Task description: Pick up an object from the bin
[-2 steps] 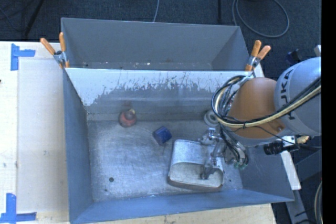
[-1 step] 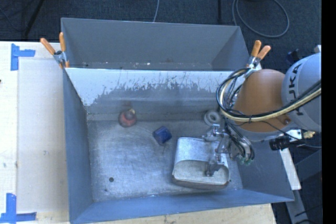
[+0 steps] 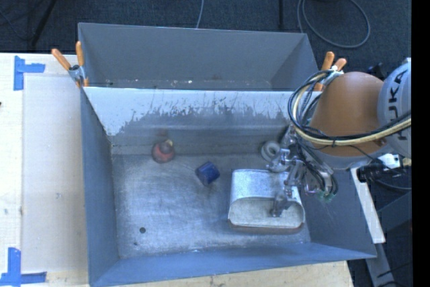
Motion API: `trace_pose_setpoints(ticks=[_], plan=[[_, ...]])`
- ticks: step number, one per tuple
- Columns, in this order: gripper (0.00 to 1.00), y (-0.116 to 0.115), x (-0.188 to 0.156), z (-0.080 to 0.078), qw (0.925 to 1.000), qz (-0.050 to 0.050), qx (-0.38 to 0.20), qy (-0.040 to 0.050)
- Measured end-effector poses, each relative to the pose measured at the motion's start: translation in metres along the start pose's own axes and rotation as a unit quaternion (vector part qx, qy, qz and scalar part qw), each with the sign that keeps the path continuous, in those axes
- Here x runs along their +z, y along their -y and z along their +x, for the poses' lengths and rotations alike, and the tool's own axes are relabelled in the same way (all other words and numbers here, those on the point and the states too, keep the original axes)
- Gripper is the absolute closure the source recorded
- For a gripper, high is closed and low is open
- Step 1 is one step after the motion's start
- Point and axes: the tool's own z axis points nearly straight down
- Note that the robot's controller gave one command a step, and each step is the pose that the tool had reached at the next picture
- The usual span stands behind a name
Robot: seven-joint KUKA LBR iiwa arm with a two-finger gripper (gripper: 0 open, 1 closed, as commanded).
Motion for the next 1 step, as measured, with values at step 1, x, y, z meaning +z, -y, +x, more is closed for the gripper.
trace_pose_setpoints(ticks=[1], plan=[[1.0, 0.0003, -0.0296, -0.0007, 1.0, 0.0, 0.0, -0.0007]])
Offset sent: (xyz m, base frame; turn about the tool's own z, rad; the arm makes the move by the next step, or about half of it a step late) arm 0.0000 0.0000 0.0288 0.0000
